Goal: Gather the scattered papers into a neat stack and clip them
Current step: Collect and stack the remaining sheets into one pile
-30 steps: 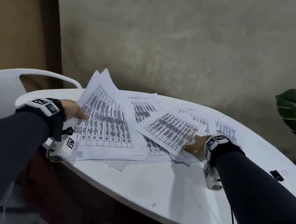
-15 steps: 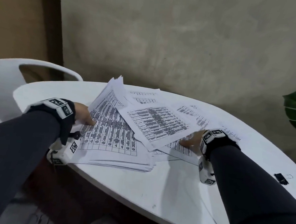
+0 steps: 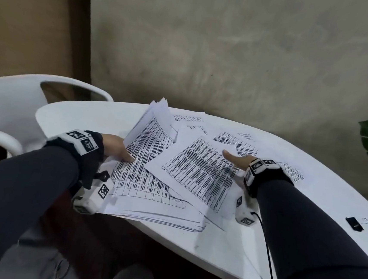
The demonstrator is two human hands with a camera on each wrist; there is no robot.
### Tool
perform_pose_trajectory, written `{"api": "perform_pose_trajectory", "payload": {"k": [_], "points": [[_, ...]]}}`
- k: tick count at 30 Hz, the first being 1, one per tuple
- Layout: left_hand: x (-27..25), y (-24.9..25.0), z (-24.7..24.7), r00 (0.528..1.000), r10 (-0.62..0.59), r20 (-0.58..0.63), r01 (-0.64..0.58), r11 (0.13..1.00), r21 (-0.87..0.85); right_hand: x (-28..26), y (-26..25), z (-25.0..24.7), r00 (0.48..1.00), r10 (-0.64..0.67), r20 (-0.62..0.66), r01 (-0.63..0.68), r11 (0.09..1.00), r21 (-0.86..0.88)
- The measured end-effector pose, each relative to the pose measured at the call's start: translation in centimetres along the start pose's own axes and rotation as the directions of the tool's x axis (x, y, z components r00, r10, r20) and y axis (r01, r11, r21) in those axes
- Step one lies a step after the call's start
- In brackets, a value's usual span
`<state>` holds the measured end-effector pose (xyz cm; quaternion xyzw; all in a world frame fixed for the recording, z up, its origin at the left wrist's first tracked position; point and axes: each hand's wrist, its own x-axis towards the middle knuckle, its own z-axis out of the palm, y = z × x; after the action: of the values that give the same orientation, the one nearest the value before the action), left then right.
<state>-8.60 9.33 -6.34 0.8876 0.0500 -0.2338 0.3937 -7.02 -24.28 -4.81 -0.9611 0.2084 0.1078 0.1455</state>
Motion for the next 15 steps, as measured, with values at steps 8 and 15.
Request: {"api": "perform_pose_trajectory", "payload": {"k": [8, 15], "points": [[3.2, -3.4, -0.7, 0.999, 0.009, -0.036, -0.022, 0.934, -0.356, -1.0, -3.6, 2.5, 0.962, -0.255, 0.100, 0.259, 0.965, -0.028], [-1.9, -0.6, -0.5, 0.998, -0.013, -0.066, 0.005, 0.993, -0.121, -1.8, -6.3, 2.9, 0.905, -0.377, 0.194, 0.280, 0.875, 0.394]]}}
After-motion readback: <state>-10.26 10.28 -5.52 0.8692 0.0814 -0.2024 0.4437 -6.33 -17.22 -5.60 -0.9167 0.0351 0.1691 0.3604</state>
